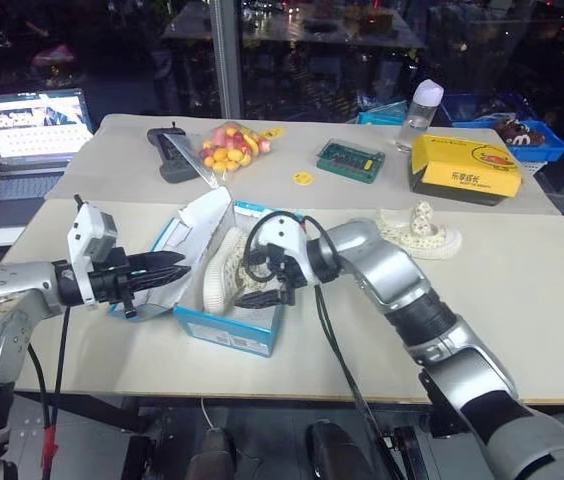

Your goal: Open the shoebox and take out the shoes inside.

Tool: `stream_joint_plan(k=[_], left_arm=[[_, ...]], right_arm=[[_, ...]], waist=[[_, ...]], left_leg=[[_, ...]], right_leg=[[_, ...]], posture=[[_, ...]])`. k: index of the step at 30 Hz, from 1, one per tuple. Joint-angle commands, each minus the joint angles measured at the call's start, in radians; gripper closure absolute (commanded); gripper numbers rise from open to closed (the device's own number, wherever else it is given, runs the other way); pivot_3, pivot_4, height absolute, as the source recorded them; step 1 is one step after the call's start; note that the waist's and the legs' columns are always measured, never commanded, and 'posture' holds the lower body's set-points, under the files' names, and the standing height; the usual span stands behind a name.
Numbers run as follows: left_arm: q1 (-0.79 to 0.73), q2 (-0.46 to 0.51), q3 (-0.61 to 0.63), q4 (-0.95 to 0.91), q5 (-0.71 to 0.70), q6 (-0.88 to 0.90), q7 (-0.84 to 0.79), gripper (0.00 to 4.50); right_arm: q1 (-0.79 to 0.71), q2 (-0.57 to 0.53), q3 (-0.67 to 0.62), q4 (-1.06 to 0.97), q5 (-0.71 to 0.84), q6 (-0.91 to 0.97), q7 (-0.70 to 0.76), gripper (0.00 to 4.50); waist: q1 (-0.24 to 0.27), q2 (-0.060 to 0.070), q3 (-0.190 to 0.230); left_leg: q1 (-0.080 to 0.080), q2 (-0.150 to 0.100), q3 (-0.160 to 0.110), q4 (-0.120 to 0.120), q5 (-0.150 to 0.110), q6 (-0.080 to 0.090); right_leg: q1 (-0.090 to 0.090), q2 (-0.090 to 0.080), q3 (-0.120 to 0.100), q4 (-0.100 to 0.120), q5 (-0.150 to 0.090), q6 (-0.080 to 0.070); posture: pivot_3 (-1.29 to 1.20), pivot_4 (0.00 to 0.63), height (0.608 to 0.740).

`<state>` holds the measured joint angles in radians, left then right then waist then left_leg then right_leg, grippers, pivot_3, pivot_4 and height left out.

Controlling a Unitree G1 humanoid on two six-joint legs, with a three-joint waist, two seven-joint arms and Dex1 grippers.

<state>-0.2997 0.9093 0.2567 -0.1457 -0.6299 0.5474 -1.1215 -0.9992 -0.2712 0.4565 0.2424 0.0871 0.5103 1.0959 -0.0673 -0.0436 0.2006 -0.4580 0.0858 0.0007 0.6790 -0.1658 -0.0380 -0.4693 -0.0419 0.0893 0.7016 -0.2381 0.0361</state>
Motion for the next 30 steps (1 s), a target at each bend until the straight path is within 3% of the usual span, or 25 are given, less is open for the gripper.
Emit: stream_joint_plan(k=[1, 13, 21, 25, 30], left_arm=[[0.01, 0.021, 0.048, -0.041, -0.016, 0.002, 0.007, 3.29], [0.02, 0.018, 0.058, -0.052, -0.018, 0.006, 0.018, 3.29], [0.016, 0.018, 0.053, -0.051, -0.017, 0.006, 0.016, 3.29], [0.01, 0.017, 0.048, -0.045, -0.013, 0.003, 0.014, 3.29], [0.002, 0.013, 0.042, -0.037, -0.008, -0.004, 0.013, 3.29]], right_arm=[[-0.037, -0.008, -0.019, 0.117, -0.058, -0.088, -0.047, 0.03], [-0.088, 0.0, 0.044, 0.231, -0.201, -0.098, -0.119, 0.03], [-0.097, -0.066, 0.024, 0.045, -0.161, -0.011, 0.018, 0.03], [-0.186, -0.098, -0.034, 0.016, -0.116, 0.025, 0.073, 0.03], [-0.348, -0.043, -0.101, 0.167, -0.064, 0.076, 0.062, 0.03]], waist=[[-0.001, 0.0, 0.0], [-0.001, -0.001, 0.0], [0.004, -0.002, -0.001], [0.004, -0.002, -0.001], [-0.006, -0.001, 0.002]], left_leg=[[0.0, 0.0, 0.0, 0.0, 0.0, 0.0], [0.001, 0.0, 0.0, 0.0, 0.0, 0.0], [0.0, 0.0, 0.0, 0.0, 0.0, 0.0], [-0.003, 0.0, 0.0, 0.0, 0.0, 0.0], [-0.004, 0.0, 0.0, -0.001, 0.0, 0.0]], right_leg=[[0.0, 0.0, 0.0, 0.0, 0.0, -0.001], [0.001, 0.0, 0.0, 0.0, 0.002, -0.002], [-0.001, 0.0, 0.0, 0.0, 0.002, -0.002], [-0.003, 0.0, 0.0, 0.0, 0.001, -0.002], [-0.006, 0.0, 0.0, 0.0, 0.002, -0.002]], posture=[[0.0, 0.15, 0.673], [0.0, 0.15, 0.673], [0.0, 0.15, 0.673], [0.0, 0.15, 0.673], [0.0, 0.15, 0.673]])
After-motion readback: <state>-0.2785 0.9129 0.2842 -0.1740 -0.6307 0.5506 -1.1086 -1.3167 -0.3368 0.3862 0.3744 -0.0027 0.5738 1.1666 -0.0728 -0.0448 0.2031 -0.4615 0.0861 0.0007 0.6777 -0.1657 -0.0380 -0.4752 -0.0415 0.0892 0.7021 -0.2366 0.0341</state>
